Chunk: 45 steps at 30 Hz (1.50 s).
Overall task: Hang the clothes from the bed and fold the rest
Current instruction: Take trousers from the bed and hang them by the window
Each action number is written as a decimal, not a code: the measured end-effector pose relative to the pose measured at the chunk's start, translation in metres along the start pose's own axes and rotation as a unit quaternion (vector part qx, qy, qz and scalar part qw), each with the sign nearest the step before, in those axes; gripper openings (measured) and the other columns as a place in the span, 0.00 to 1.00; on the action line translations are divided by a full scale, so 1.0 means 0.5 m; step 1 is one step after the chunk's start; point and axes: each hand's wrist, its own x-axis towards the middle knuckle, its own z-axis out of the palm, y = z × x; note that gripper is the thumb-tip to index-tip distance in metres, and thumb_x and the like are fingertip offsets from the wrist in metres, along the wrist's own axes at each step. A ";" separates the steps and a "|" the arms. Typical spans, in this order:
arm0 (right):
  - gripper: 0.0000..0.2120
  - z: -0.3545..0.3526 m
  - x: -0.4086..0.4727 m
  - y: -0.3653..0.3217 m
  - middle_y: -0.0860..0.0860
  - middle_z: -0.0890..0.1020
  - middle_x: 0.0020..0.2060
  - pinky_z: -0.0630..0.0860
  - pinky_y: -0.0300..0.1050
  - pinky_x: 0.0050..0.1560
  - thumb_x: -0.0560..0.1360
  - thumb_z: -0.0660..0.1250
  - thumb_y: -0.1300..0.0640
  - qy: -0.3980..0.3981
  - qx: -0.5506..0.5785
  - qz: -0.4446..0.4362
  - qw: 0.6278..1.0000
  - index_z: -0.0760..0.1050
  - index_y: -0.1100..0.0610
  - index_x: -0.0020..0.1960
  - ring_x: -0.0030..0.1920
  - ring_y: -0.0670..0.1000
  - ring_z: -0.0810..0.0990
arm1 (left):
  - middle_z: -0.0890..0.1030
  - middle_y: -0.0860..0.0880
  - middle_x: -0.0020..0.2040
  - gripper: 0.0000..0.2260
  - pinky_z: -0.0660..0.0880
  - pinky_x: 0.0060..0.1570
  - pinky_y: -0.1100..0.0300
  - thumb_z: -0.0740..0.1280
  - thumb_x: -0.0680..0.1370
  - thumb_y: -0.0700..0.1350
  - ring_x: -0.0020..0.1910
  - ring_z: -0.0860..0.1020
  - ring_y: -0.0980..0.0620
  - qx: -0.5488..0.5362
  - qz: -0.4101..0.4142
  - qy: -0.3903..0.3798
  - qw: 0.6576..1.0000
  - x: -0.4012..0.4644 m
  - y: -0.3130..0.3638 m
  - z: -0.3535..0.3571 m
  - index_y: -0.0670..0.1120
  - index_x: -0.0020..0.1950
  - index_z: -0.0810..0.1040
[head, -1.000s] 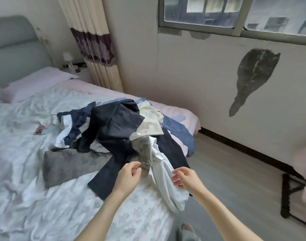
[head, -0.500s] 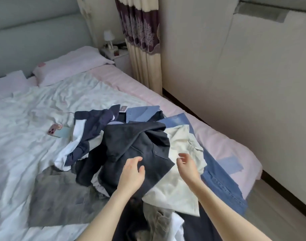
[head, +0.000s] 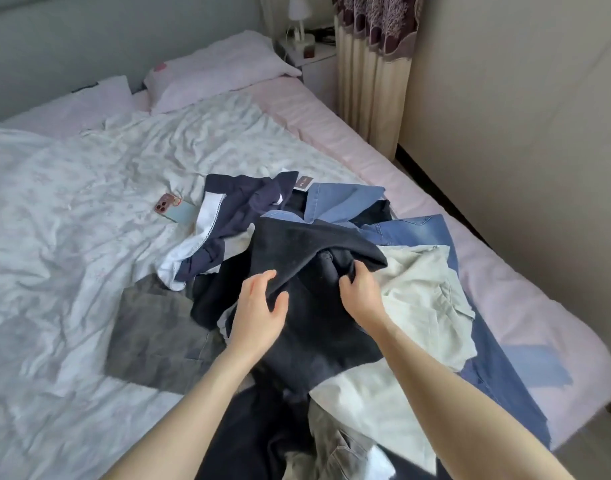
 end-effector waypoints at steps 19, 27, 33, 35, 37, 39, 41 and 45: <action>0.19 0.042 -0.538 0.205 0.51 0.76 0.58 0.72 0.44 0.54 0.79 0.55 0.59 -0.117 -0.189 -0.100 0.970 0.67 0.52 0.70 0.58 0.52 0.74 | 0.74 0.47 0.62 0.14 0.70 0.56 0.57 0.63 0.77 0.44 0.56 0.74 0.49 0.098 0.056 -0.118 0.987 -0.314 -0.161 -0.038 0.45 0.62 0.74; 0.25 0.106 -0.446 0.107 0.54 0.71 0.65 0.66 0.44 0.61 0.78 0.60 0.55 -0.013 -0.164 -0.091 0.982 0.60 0.57 0.73 0.63 0.55 0.69 | 0.68 0.53 0.63 0.26 0.66 0.57 0.59 0.62 0.77 0.55 0.59 0.68 0.56 -0.186 -0.162 -0.185 0.951 -0.287 -0.180 -0.001 0.49 0.73 0.60; 0.31 0.150 -0.375 0.065 0.58 0.68 0.67 0.65 0.53 0.66 0.76 0.63 0.49 -0.047 -0.139 0.032 0.989 0.56 0.61 0.72 0.69 0.59 0.64 | 0.77 0.52 0.56 0.18 0.66 0.51 0.65 0.57 0.80 0.50 0.52 0.73 0.59 -0.211 -0.183 -0.153 0.948 -0.281 -0.206 -0.031 0.40 0.65 0.70; 0.36 0.159 -0.359 0.058 0.57 0.64 0.70 0.62 0.55 0.67 0.75 0.63 0.47 -0.032 -0.137 0.075 0.987 0.50 0.59 0.75 0.71 0.58 0.59 | 0.79 0.48 0.50 0.20 0.70 0.50 0.62 0.56 0.80 0.49 0.50 0.76 0.55 -0.208 -0.177 -0.150 0.950 -0.278 -0.216 -0.045 0.35 0.63 0.69; 0.36 0.162 -0.349 0.050 0.55 0.65 0.69 0.64 0.57 0.65 0.75 0.63 0.45 -0.033 -0.156 0.109 0.981 0.50 0.58 0.75 0.70 0.57 0.59 | 0.76 0.42 0.61 0.20 0.68 0.58 0.59 0.56 0.80 0.50 0.59 0.74 0.49 -0.204 -0.179 -0.159 0.949 -0.275 -0.221 -0.055 0.36 0.65 0.68; 0.28 0.169 -0.349 0.039 0.53 0.73 0.61 0.68 0.56 0.63 0.75 0.63 0.47 -0.054 -0.195 0.087 0.976 0.61 0.56 0.71 0.65 0.56 0.67 | 0.71 0.48 0.67 0.19 0.64 0.57 0.62 0.57 0.80 0.50 0.61 0.70 0.56 -0.212 -0.183 -0.151 0.948 -0.276 -0.224 -0.072 0.43 0.69 0.66; 0.19 0.179 -0.370 0.020 0.51 0.77 0.48 0.73 0.53 0.56 0.76 0.62 0.49 -0.093 -0.224 0.037 0.970 0.70 0.55 0.63 0.55 0.56 0.75 | 0.68 0.51 0.69 0.20 0.62 0.56 0.63 0.57 0.81 0.50 0.62 0.67 0.57 -0.215 -0.168 -0.143 0.951 -0.279 -0.222 -0.090 0.46 0.71 0.63; 0.16 0.194 -0.449 0.011 0.52 0.78 0.57 0.69 0.54 0.58 0.77 0.59 0.50 -0.093 -0.243 -0.047 0.964 0.71 0.54 0.63 0.61 0.56 0.71 | 0.64 0.48 0.72 0.22 0.63 0.59 0.62 0.59 0.80 0.50 0.68 0.66 0.52 -0.207 -0.128 -0.112 0.964 -0.290 -0.214 -0.133 0.45 0.72 0.62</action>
